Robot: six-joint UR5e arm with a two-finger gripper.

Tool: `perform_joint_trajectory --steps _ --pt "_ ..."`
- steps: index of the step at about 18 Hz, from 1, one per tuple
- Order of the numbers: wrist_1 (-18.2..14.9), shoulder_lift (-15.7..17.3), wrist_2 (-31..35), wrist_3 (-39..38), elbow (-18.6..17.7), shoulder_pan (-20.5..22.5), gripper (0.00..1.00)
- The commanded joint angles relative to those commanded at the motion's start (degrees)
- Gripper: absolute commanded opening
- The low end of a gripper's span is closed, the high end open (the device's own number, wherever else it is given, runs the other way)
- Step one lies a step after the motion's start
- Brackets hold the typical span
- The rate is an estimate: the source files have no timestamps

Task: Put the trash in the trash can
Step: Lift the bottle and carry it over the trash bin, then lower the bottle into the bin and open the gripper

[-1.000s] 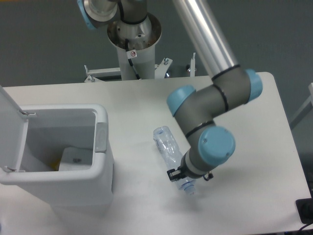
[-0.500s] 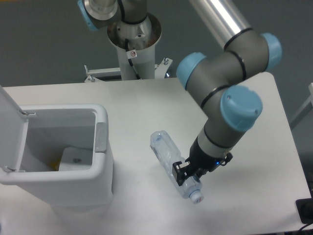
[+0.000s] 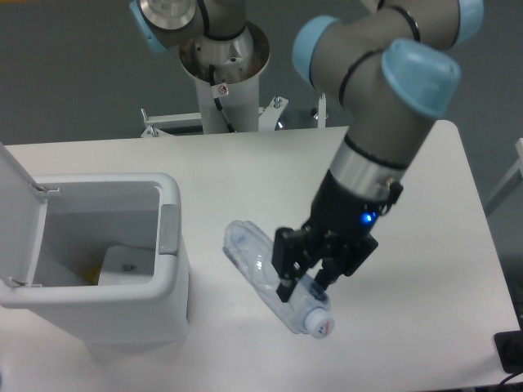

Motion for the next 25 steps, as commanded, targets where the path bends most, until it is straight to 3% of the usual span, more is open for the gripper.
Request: perform_joint_trajectory --steps 3,6,9,13,16,20,25 --pt "3.7 2.8 -5.3 -0.1 -0.1 -0.1 0.4" --pt "4.8 6.0 -10.5 -0.2 -0.4 -0.1 0.4" --pt "5.1 6.9 -13.5 0.6 -2.3 -1.2 0.4" --pt "8.3 8.4 -13.3 0.5 -7.0 -6.1 0.4" --pt "10.5 9.2 -13.0 0.7 -10.8 -7.1 0.4" --pt "14.4 8.3 -11.2 1.0 -13.0 -9.4 0.41" --pt "15.0 7.6 -8.6 1.8 -14.8 -11.0 0.46"
